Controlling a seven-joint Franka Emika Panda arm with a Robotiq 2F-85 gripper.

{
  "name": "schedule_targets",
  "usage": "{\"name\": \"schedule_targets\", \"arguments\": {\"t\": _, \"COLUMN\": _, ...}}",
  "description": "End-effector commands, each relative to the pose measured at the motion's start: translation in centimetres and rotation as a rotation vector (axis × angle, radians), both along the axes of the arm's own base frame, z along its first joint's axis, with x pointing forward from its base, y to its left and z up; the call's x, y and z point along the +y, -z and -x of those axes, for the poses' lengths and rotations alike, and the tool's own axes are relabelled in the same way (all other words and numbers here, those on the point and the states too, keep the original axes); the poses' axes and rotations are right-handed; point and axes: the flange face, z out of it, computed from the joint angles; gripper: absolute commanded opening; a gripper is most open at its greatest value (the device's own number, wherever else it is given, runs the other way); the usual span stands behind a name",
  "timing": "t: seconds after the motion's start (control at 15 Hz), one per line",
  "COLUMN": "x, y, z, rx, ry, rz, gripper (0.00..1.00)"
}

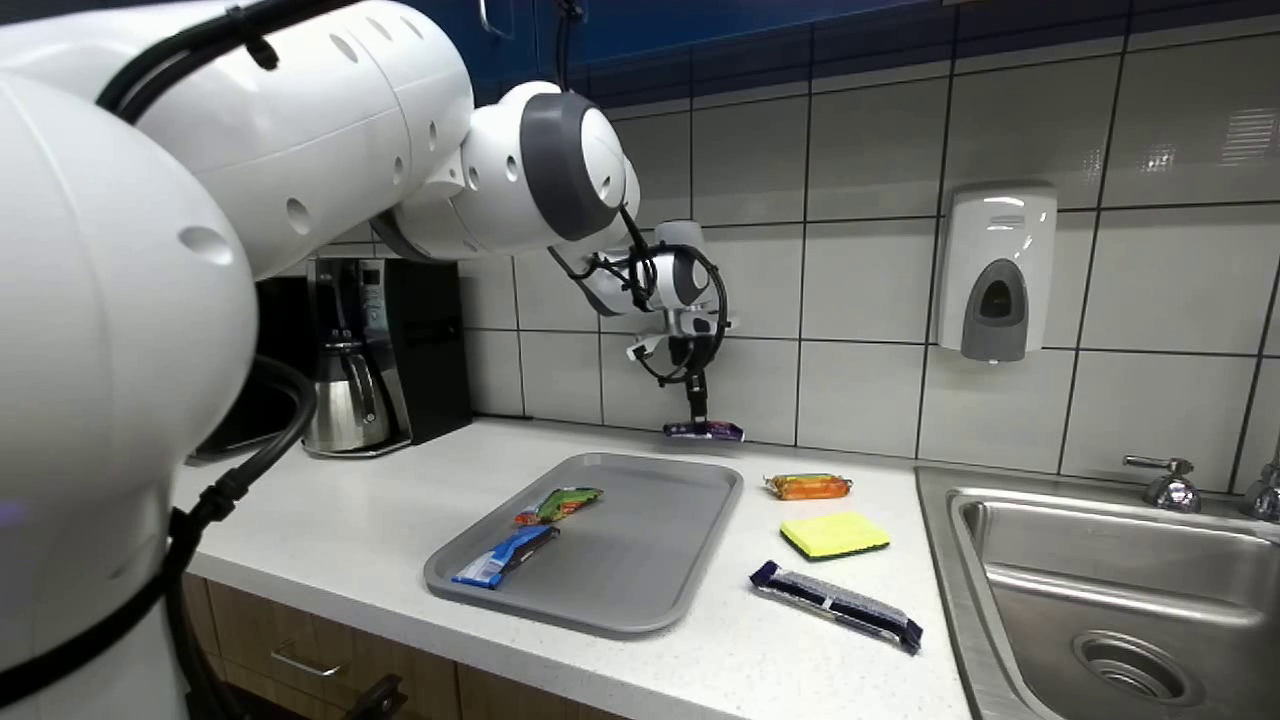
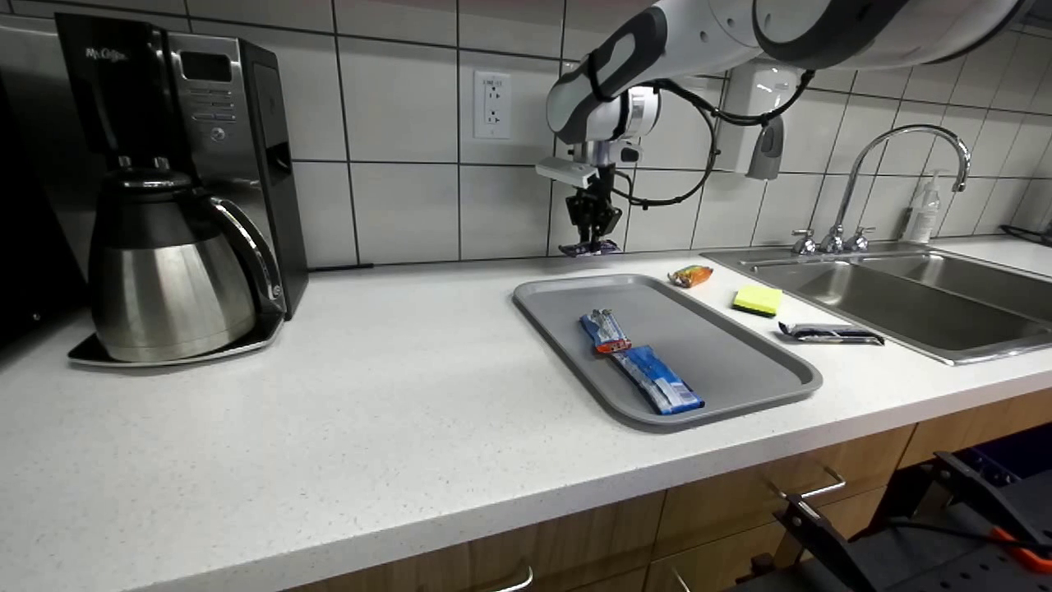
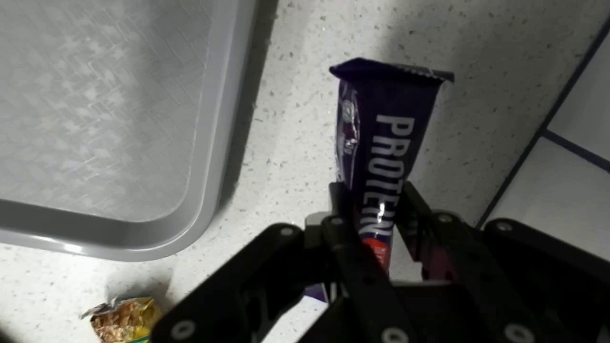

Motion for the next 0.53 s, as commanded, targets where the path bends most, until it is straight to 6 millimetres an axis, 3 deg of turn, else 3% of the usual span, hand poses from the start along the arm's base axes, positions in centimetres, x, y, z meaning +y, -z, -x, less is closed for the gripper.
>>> {"name": "schedule_targets", "arguments": {"t": 0.0, "x": 0.4, "y": -1.5, "z": 1.4, "rx": -0.007, "ry": -0.051, "rz": 0.001, "gripper": 0.07}}
{"name": "schedule_targets", "arguments": {"t": 0.47, "x": 1.1, "y": -1.8, "z": 4.6, "rx": -0.019, "ry": -0.112, "rz": 0.005, "gripper": 0.07}}
